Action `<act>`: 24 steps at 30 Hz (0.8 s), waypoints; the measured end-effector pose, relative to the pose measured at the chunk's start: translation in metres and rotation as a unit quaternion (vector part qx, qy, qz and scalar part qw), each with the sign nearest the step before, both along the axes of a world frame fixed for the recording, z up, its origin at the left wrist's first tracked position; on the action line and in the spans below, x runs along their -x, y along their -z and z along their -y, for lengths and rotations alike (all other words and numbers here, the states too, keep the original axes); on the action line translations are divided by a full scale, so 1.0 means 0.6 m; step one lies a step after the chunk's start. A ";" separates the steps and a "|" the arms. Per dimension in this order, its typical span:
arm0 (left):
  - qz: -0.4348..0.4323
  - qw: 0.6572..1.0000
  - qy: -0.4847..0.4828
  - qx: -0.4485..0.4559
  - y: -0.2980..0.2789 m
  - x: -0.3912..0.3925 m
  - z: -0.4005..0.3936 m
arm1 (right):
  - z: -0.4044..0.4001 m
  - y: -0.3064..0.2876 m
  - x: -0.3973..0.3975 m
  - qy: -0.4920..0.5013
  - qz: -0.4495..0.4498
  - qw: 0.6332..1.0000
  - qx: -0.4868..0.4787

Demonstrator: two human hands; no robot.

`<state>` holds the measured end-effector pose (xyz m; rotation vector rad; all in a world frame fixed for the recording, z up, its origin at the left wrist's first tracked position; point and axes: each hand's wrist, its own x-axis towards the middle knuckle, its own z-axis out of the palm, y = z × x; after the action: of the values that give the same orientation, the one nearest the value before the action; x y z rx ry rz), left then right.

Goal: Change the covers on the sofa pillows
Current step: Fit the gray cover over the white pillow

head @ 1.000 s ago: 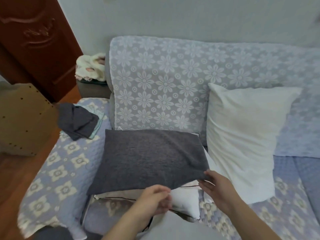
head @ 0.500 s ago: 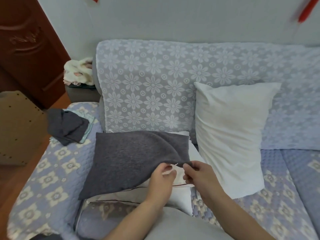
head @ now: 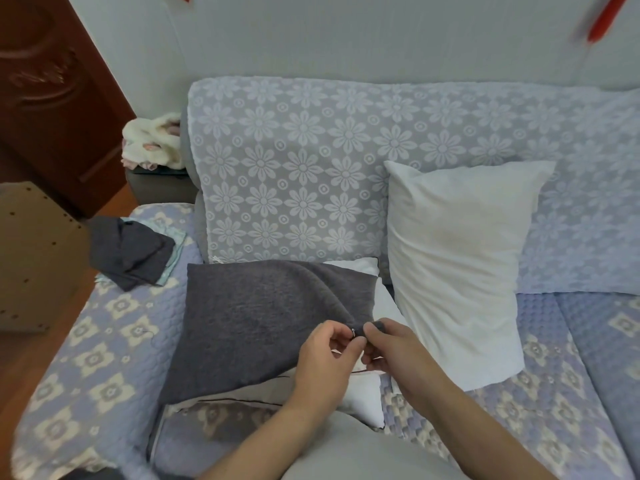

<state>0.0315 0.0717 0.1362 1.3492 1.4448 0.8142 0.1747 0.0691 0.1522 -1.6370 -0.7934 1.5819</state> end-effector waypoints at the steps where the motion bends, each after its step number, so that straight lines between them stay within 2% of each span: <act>1: -0.005 1.000 -0.003 0.004 0.000 -0.001 0.000 | 0.001 -0.001 0.002 -0.005 0.003 1.000 -0.007; 6: 0.069 0.993 -0.019 0.098 0.010 0.003 -0.002 | 0.008 -0.004 0.011 -0.019 0.007 1.000 -0.015; 12: 0.149 0.978 0.024 0.144 0.006 0.009 0.000 | 0.011 -0.010 0.007 -0.036 -0.005 0.999 -0.030; 14: 0.150 0.978 0.026 0.145 0.005 0.012 0.000 | 0.010 -0.010 0.009 -0.039 0.012 0.999 -0.033; 16: 0.095 0.989 0.017 0.110 0.004 0.015 0.002 | 0.011 -0.005 0.014 -0.045 0.086 0.994 -0.049; 18: 0.046 0.995 -0.010 0.084 0.007 0.013 0.005 | 0.014 0.004 0.017 -0.060 0.216 0.969 -0.102; 20: 0.074 0.990 -0.038 0.114 0.009 0.009 0.005 | 0.016 0.003 0.014 -0.077 0.326 0.928 -0.160; 22: 0.064 0.990 -0.042 0.115 0.007 0.008 0.005 | 0.014 -0.001 0.012 -0.121 0.386 0.889 -0.216; 24: 0.019 0.997 -0.026 0.063 0.001 0.009 0.005 | 0.012 -0.007 0.014 -0.146 0.391 0.875 -0.244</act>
<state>0.0262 0.0686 0.1355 1.1993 1.4820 0.7655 0.1664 0.0621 0.1562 -1.7962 -1.7663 0.7202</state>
